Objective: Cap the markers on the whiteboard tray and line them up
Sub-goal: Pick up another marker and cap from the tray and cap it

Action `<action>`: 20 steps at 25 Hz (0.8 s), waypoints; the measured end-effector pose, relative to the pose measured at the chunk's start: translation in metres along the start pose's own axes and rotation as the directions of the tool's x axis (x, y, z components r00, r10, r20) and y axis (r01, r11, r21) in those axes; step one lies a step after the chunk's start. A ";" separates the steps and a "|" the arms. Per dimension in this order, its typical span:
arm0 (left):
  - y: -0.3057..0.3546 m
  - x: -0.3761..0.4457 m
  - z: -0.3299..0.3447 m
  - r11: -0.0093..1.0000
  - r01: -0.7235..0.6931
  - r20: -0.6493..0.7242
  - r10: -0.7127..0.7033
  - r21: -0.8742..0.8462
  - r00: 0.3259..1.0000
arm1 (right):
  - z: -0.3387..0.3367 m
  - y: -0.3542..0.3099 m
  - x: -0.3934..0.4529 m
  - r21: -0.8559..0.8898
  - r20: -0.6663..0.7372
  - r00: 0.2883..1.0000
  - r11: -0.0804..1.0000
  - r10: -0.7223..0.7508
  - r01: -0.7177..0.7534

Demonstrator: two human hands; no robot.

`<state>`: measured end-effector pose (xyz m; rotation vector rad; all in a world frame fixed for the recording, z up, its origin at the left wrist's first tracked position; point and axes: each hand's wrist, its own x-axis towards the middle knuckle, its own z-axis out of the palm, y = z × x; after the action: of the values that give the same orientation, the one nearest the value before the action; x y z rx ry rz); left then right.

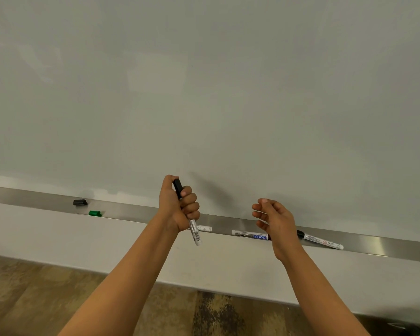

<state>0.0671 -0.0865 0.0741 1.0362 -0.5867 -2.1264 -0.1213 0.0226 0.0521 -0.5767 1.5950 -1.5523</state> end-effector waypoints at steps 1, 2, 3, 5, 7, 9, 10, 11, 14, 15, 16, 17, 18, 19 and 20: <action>0.000 0.001 0.000 1.000 0.017 0.020 -0.017 -0.016 1.000 | 0.000 -0.001 0.000 0.001 0.001 1.000 1.000 0.000 0.000; 0.001 0.002 -0.001 0.998 0.043 0.052 -0.042 -0.034 0.998 | 0.001 -0.002 0.000 0.003 0.001 1.000 1.000 0.000 0.000; 0.001 0.002 -0.002 0.996 0.071 0.095 -0.066 -0.052 0.993 | 0.001 -0.003 -0.001 0.005 0.003 1.000 1.000 0.000 0.000; -0.001 0.003 -0.005 0.992 0.102 0.176 -0.088 -0.074 0.980 | 0.001 -0.004 -0.002 -0.005 0.015 1.000 1.000 0.006 -0.006; -0.005 0.004 -0.008 0.992 0.094 0.228 -0.074 -0.081 0.971 | 0.005 -0.004 -0.006 -0.041 0.064 0.997 0.998 0.039 -0.037; -0.010 0.006 -0.006 0.991 0.066 0.248 -0.035 -0.117 0.968 | 0.015 0.001 -0.013 -0.108 0.169 0.980 0.990 0.106 -0.088; -0.013 0.006 -0.006 0.988 0.052 0.243 -0.014 -0.148 0.970 | 0.021 0.005 -0.017 -0.162 0.236 0.960 0.980 0.148 -0.112; -0.016 0.007 -0.005 0.983 0.041 0.235 0.003 -0.180 0.972 | 0.027 0.009 -0.021 -0.221 0.302 0.935 0.968 0.186 -0.122; -0.023 0.008 -0.005 0.975 0.013 0.221 0.037 -0.220 0.975 | 0.040 0.021 -0.027 -0.348 0.407 0.893 0.936 0.194 -0.044; -0.025 0.008 -0.006 0.974 0.006 0.219 0.045 -0.228 0.975 | 0.042 0.024 -0.026 -0.376 0.411 0.896 0.927 0.169 -0.002; -0.027 0.008 -0.007 0.972 -0.001 0.214 0.053 -0.235 0.975 | 0.043 0.025 -0.024 -0.403 0.411 0.901 0.914 0.142 0.040; -0.028 0.009 -0.007 0.970 -0.005 0.211 0.058 -0.244 0.976 | 0.044 0.026 -0.021 -0.440 0.412 0.904 0.894 0.115 0.086; -0.029 0.009 -0.008 0.968 -0.006 0.212 0.061 -0.253 0.975 | 0.045 0.027 -0.018 -0.488 0.416 0.905 0.861 0.087 0.142; -0.030 0.011 -0.009 0.965 0.000 0.215 0.059 -0.263 0.975 | 0.045 0.028 -0.014 -0.544 0.424 0.904 0.814 0.055 0.205; -0.030 0.012 -0.010 0.966 0.001 0.209 0.055 -0.258 0.976 | 0.045 0.029 -0.009 -0.597 0.428 0.904 0.756 0.017 0.269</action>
<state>0.0582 -0.0769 0.0433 0.6577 -0.4067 -2.2351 -0.0738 0.0074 0.0307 -1.3280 1.7536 -0.8323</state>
